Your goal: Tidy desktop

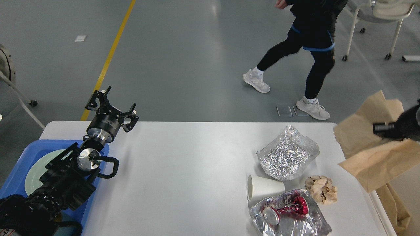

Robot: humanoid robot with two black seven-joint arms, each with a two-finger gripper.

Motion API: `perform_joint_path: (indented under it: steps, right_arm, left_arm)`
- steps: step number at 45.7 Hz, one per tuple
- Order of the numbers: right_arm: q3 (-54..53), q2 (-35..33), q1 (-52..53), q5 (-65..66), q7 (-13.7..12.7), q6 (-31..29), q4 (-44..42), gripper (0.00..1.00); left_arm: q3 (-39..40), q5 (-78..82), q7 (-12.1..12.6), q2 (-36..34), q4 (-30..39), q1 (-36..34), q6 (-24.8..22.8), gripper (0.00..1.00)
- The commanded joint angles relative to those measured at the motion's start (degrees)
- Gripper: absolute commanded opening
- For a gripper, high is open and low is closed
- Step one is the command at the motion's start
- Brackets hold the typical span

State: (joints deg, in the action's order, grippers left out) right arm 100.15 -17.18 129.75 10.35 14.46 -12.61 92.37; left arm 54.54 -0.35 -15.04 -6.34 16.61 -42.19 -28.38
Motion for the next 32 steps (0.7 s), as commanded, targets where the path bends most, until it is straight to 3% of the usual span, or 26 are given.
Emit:
perform_joint_path:
  steps: [1,7,13,16,23,28,32]
  right_arm:
    - [-3.1,1.6,16.3,0.1,4.2,-16.3,1.1,0.00]
    - [-8.0,2.1,24.9,0.0,5.8,-27.5,2.1,0.00]
    - [-8.0,1.4,23.7,0.2,5.1,-26.0,2.5,0.00]
    - [-4.4,0.2,16.6,0.3,5.1,-21.2,0.7,0.00]
    - [7.2,-2.1,-7.8,-0.6,5.1,-3.3,-11.8,0.00]
    - [8.6,-8.7,-28.8,-2.9,4.7,7.4,-29.5,0.00]
    - [8.1,-12.3,-45.4,-9.9,4.6,11.9,-44.3,0.00]
  left_arm:
    - [0.0,0.0,0.0,0.0,0.0,0.0,0.0,0.98]
    - [0.0,0.0,0.0,0.0,0.0,0.0,0.0,0.98]
    - [0.0,0.0,0.0,0.0,0.0,0.0,0.0,0.98]
    - [0.0,0.0,0.0,0.0,0.0,0.0,-0.1,0.98]
    - [0.0,0.0,0.0,0.0,0.0,0.0,-0.1,0.98]
    - [0.0,0.0,0.0,0.0,0.0,0.0,0.0,0.98]
    - [0.0,0.0,0.0,0.0,0.0,0.0,-0.1,0.98]
